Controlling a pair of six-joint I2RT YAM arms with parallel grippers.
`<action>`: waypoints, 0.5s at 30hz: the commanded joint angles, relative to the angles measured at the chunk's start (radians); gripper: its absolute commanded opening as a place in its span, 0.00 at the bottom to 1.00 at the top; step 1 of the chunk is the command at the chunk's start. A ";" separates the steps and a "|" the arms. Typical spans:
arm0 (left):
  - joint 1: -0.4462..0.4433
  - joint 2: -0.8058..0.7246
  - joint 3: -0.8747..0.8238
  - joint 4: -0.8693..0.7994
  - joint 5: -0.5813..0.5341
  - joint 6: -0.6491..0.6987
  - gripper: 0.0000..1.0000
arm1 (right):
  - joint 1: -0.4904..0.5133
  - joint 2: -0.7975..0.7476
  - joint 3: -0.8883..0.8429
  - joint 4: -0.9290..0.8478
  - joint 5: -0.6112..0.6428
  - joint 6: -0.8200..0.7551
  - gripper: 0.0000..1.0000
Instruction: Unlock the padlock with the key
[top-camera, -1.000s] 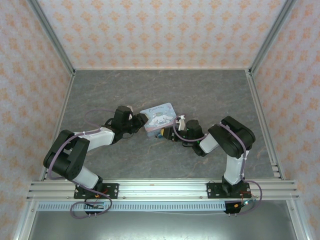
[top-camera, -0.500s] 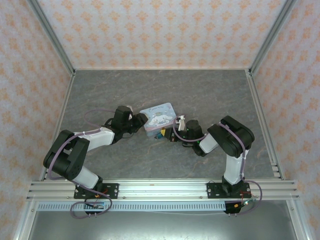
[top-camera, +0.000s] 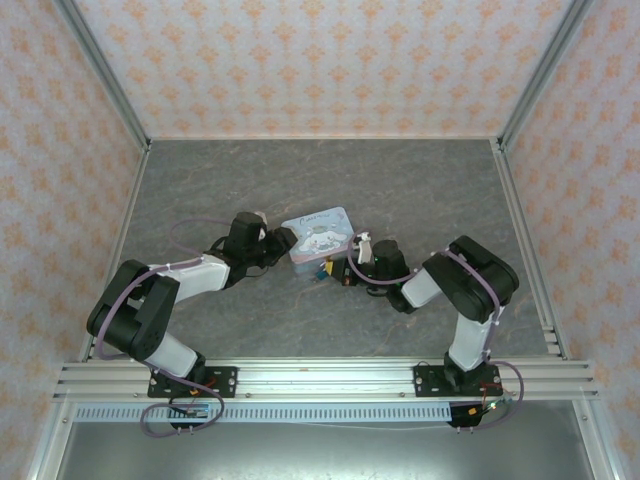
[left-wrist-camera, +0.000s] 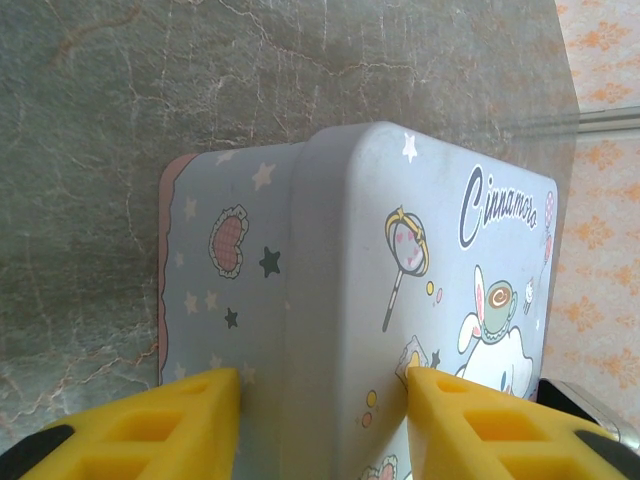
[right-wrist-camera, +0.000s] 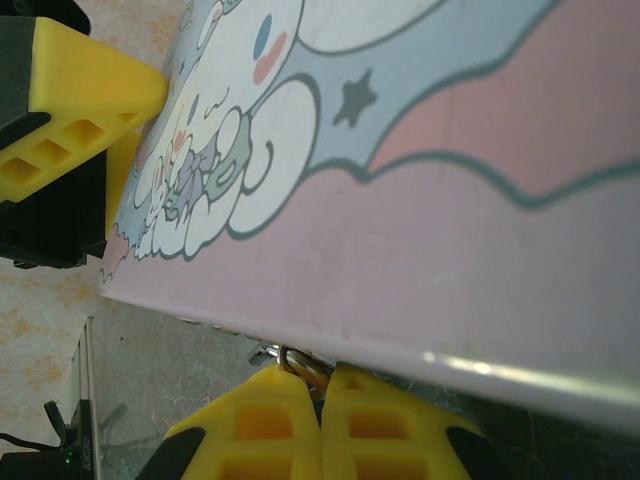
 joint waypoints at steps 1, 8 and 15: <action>-0.007 0.016 -0.006 -0.123 -0.024 0.012 0.45 | -0.003 -0.047 -0.015 0.036 0.004 -0.020 0.00; -0.007 0.012 -0.006 -0.136 -0.031 0.022 0.45 | -0.025 -0.100 -0.045 0.039 0.026 -0.011 0.00; -0.007 0.009 -0.008 -0.147 -0.038 0.031 0.45 | -0.041 -0.142 -0.053 -0.001 0.038 -0.021 0.00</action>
